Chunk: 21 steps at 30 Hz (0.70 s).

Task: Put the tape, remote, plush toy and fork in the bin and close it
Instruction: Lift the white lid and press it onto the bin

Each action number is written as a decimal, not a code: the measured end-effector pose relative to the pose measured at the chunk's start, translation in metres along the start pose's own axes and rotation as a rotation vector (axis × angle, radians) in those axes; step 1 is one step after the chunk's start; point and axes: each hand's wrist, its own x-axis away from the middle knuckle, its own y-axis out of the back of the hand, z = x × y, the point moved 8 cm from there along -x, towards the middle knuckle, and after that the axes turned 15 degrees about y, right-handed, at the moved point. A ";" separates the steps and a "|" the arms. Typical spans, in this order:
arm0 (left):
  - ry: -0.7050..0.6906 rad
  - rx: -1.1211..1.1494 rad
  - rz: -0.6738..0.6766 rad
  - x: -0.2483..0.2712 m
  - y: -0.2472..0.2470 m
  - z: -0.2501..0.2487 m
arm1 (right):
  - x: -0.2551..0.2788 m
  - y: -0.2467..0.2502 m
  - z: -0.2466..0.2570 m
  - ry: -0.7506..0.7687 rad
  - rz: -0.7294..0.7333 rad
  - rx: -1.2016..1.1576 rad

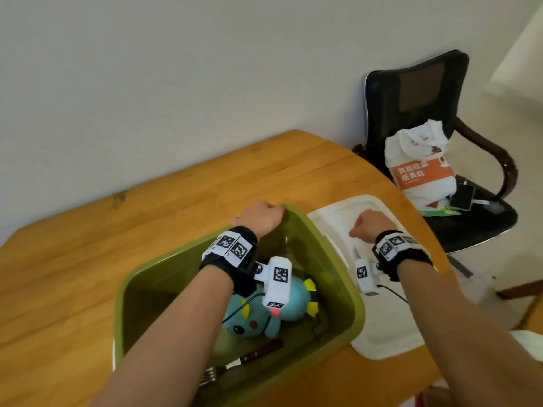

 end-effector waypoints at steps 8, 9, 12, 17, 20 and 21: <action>-0.019 -0.104 -0.105 -0.002 0.008 0.001 | 0.004 -0.048 -0.007 -0.087 0.062 0.210; -0.020 -0.099 -0.098 -0.003 0.008 0.001 | 0.007 -0.045 -0.006 -0.086 0.038 0.223; -0.026 -0.079 -0.079 -0.004 0.008 0.003 | 0.014 -0.045 -0.011 -0.063 0.017 0.257; -0.045 -0.029 -0.034 -0.002 0.008 0.005 | 0.013 -0.044 -0.018 -0.080 -0.010 0.200; -0.052 0.102 0.038 -0.002 0.008 0.009 | 0.005 -0.031 -0.022 -0.088 -0.005 0.164; -0.066 0.181 0.065 0.000 0.010 0.009 | 0.003 -0.022 -0.020 -0.084 -0.010 0.158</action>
